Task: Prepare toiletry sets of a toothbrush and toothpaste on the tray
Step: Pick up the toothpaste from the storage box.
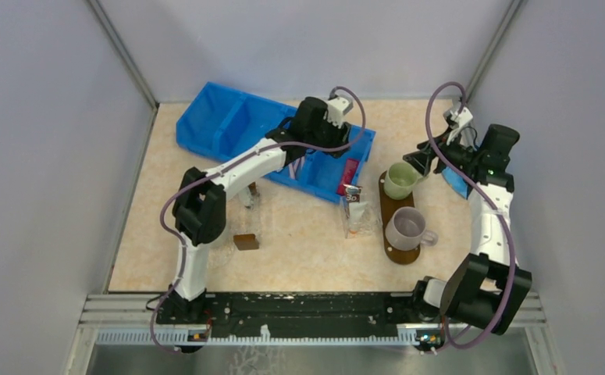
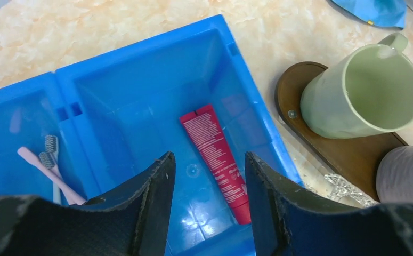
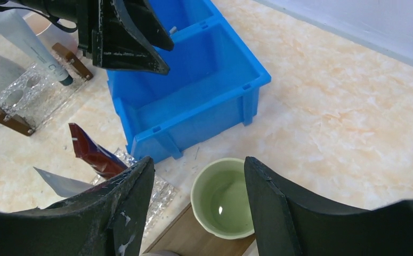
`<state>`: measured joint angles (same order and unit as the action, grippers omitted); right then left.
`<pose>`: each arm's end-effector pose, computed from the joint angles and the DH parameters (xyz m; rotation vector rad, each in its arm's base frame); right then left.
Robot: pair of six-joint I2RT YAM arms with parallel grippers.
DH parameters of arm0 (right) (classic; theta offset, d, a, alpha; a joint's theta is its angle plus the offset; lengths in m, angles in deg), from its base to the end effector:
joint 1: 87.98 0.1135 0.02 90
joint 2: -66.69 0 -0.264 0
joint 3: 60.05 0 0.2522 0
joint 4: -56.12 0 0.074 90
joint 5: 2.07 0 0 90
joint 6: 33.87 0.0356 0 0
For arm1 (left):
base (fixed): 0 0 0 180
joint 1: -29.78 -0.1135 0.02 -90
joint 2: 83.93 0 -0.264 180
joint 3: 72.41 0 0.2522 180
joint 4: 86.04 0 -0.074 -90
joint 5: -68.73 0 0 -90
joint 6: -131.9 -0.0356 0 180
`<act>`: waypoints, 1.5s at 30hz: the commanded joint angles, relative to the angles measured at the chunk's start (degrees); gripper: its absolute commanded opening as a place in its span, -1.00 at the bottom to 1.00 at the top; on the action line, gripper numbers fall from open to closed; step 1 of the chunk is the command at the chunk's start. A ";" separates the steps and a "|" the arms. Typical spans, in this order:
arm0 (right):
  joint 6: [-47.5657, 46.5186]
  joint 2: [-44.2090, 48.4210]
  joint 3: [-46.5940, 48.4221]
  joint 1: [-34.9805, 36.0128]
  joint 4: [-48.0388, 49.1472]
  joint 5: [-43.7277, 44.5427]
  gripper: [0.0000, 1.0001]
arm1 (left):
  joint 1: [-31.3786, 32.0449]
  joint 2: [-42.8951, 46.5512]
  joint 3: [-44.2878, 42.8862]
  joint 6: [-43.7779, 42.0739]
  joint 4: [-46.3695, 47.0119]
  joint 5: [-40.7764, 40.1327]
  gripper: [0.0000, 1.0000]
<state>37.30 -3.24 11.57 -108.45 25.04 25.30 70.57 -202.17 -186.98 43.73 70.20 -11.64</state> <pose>0.2549 -0.0614 0.3246 -0.5940 1.7495 0.6552 0.3697 -0.3269 0.2797 0.8016 1.9438 -0.6285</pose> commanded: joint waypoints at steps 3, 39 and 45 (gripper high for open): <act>1.44 0.67 -1.39 -0.97 5.11 -0.66 0.26 | 2.27 -4.30 -8.88 -2.85 -8.19 -6.24 0.12; 2.66 -0.53 -3.34 -1.86 7.58 -2.15 0.26 | 1.31 -20.55 -26.18 -3.42 -23.35 -0.35 0.15; 2.64 -0.80 -3.21 -1.86 7.64 -2.64 0.26 | 1.30 -21.77 -26.46 -2.82 -22.81 1.63 0.15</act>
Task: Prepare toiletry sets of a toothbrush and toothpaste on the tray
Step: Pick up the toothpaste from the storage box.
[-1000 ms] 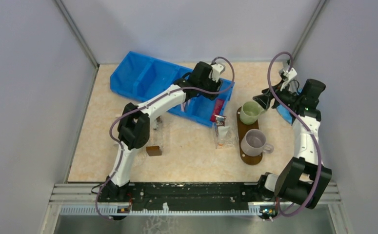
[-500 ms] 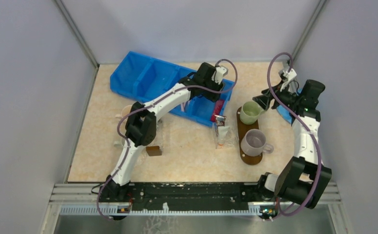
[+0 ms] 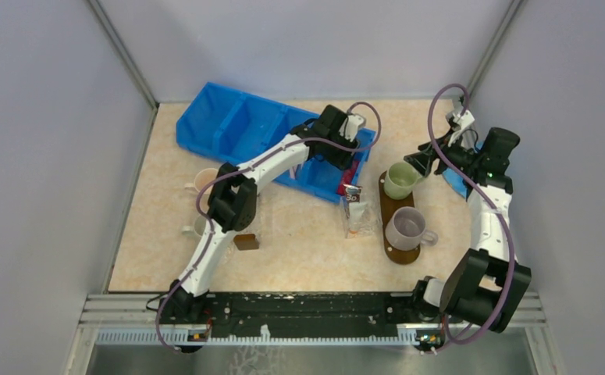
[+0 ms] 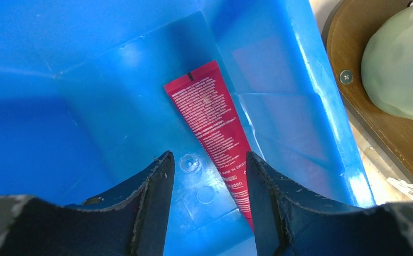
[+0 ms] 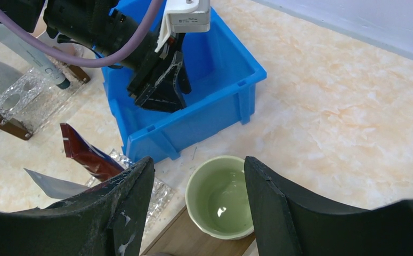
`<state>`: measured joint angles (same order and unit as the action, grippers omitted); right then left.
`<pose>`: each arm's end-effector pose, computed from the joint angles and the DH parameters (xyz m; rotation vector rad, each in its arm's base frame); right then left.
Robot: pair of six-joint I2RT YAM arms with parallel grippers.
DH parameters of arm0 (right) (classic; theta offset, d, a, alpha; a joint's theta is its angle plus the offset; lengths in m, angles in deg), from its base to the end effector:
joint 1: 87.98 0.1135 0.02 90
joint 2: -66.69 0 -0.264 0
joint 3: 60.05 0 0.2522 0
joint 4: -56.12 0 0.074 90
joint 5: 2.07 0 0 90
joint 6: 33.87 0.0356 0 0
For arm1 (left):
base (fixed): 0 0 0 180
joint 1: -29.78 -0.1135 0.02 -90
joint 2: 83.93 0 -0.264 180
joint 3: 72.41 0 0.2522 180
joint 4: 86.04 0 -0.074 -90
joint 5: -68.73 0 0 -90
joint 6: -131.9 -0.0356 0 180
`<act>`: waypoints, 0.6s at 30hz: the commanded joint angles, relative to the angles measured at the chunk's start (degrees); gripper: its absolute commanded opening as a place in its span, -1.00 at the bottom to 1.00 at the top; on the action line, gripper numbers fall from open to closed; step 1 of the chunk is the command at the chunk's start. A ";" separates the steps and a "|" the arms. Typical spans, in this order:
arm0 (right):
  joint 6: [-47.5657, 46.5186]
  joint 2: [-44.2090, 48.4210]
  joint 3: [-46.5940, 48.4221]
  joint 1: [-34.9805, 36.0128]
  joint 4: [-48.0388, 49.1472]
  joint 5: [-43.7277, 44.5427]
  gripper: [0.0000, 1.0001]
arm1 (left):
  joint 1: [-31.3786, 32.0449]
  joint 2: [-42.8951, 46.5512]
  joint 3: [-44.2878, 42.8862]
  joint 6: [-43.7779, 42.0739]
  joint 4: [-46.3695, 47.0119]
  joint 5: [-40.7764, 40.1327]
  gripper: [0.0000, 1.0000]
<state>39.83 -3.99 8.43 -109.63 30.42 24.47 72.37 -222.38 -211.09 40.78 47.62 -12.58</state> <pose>0.2572 -0.0678 0.3109 -0.5582 1.7445 0.6677 0.3979 -0.3731 0.2109 0.9723 2.2245 -0.5186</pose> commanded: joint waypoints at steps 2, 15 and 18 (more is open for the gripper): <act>0.10 -0.15 -0.12 -0.67 2.32 -1.98 0.25 | -0.49 -2.19 -2.67 0.48 -0.15 3.35 0.14; 0.07 0.09 0.08 -0.68 2.16 -2.77 0.25 | -0.58 -6.54 -5.16 1.00 -0.70 4.37 0.14; 0.05 0.18 0.09 -0.66 2.04 -2.74 0.26 | -0.58 -7.50 -5.81 0.78 -1.24 3.77 0.14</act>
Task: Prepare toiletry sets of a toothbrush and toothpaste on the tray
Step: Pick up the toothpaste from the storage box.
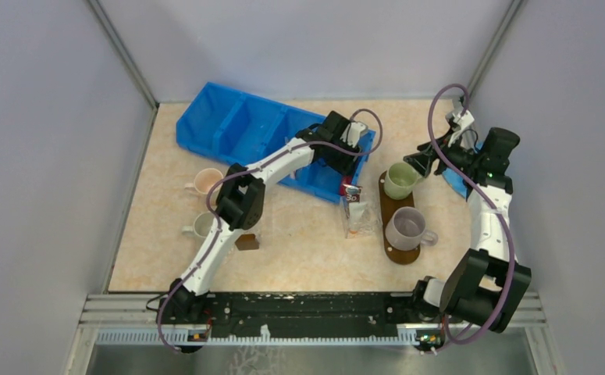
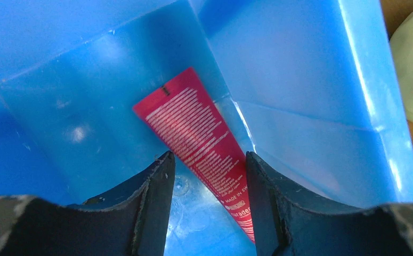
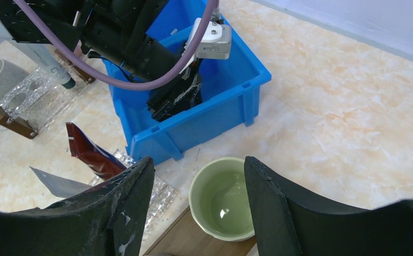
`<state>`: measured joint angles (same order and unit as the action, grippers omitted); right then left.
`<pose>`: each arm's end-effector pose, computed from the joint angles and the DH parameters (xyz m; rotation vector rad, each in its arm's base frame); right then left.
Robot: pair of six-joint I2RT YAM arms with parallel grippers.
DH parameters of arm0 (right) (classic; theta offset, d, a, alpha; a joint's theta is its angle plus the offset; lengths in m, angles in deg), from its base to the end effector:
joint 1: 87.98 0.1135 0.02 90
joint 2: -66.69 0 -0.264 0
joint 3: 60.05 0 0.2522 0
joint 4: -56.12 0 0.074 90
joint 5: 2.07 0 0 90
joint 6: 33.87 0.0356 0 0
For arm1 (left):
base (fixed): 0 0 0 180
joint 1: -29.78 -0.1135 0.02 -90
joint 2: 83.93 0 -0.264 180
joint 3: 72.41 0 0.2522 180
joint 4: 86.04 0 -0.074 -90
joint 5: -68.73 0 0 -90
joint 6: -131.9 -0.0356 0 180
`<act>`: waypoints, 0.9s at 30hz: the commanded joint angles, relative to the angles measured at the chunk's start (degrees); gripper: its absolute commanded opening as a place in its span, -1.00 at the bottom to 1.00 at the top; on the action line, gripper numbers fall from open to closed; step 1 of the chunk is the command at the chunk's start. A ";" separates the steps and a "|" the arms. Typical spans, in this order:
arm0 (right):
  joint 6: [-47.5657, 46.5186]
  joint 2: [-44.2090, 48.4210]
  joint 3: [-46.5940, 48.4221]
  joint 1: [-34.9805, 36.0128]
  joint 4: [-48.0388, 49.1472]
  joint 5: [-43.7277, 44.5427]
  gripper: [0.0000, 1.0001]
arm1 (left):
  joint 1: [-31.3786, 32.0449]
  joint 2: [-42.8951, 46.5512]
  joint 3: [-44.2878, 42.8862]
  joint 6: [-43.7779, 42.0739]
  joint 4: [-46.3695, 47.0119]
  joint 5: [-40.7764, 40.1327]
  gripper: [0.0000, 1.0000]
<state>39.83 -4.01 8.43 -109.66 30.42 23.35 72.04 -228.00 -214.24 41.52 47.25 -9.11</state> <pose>0.2569 -0.0675 0.3111 -0.5682 1.7350 0.6855 0.4074 -0.3803 0.1765 0.9955 2.2781 -0.5795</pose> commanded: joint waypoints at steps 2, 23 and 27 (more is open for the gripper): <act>0.09 0.21 0.18 -0.65 2.02 -1.69 0.25 | -0.34 -2.56 -3.29 -0.23 -1.50 0.33 0.12; 0.71 0.73 -0.09 -0.65 2.54 -2.50 0.26 | -2.61 7.87 9.35 2.40 10.30 -1.82 -0.77; 1.49 0.99 -0.46 -0.65 3.48 -3.13 0.25 | -2.62 13.21 15.48 3.23 16.38 -1.60 -0.91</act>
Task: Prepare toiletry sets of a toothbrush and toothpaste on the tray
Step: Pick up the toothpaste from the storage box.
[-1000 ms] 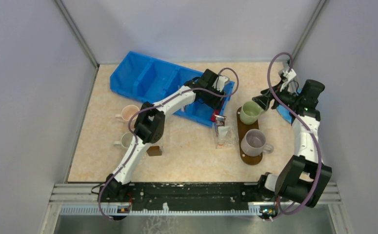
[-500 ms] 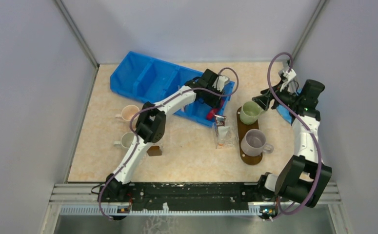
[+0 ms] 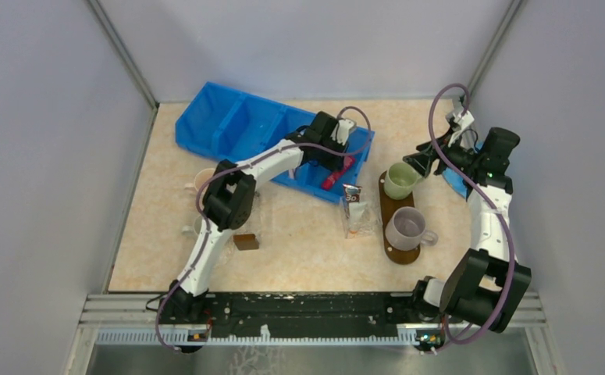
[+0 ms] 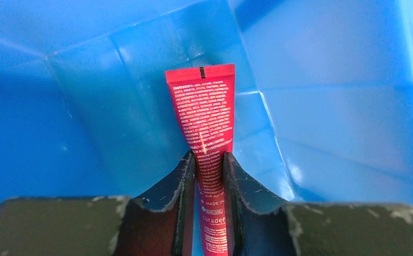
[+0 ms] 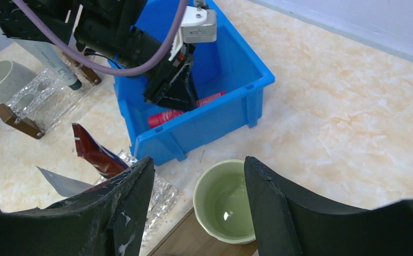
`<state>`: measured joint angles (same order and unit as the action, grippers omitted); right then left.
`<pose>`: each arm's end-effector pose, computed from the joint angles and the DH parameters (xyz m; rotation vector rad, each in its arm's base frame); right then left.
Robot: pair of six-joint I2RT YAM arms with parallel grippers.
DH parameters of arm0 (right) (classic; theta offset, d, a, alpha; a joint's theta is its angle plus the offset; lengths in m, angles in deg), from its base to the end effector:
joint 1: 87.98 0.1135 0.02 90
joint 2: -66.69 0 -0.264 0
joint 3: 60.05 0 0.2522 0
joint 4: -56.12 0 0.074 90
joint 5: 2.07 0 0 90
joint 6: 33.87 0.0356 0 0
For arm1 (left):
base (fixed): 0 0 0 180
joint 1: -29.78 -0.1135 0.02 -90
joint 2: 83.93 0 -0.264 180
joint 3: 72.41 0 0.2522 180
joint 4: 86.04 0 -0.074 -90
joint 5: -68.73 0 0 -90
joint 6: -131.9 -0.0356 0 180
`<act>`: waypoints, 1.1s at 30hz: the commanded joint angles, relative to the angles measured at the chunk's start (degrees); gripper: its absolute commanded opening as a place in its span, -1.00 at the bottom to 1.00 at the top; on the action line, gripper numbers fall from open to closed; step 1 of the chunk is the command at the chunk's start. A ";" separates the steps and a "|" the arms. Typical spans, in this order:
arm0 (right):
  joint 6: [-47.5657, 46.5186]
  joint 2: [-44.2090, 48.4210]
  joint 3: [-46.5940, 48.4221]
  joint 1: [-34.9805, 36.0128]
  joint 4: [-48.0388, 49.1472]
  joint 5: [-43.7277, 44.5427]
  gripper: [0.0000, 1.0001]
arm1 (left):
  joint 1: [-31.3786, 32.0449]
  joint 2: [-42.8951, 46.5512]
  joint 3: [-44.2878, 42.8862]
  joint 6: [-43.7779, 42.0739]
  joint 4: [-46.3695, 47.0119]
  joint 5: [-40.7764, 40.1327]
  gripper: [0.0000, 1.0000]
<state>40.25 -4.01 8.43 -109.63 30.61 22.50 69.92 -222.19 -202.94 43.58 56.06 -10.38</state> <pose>0.2567 -0.0671 0.3116 -0.5722 1.7280 0.7024 0.4108 -0.3552 0.1774 0.8870 2.2568 -0.5684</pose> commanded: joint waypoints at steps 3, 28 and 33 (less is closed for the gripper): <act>1.70 1.30 -0.80 -0.67 3.95 -2.88 0.25 | -0.50 11.82 8.60 2.08 11.82 0.03 -0.97; 12.64 3.39 -3.22 9.42 16.52 -10.07 0.47 | -0.41 50.58 60.59 15.03 75.97 1.47 -1.00; 21.78 3.80 -4.84 12.62 27.43 -11.67 0.49 | -0.19 52.21 66.61 23.51 90.55 4.91 -1.00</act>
<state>54.41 -2.04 4.54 -99.19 46.55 13.71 69.74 -171.57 -139.97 58.55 128.25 -9.57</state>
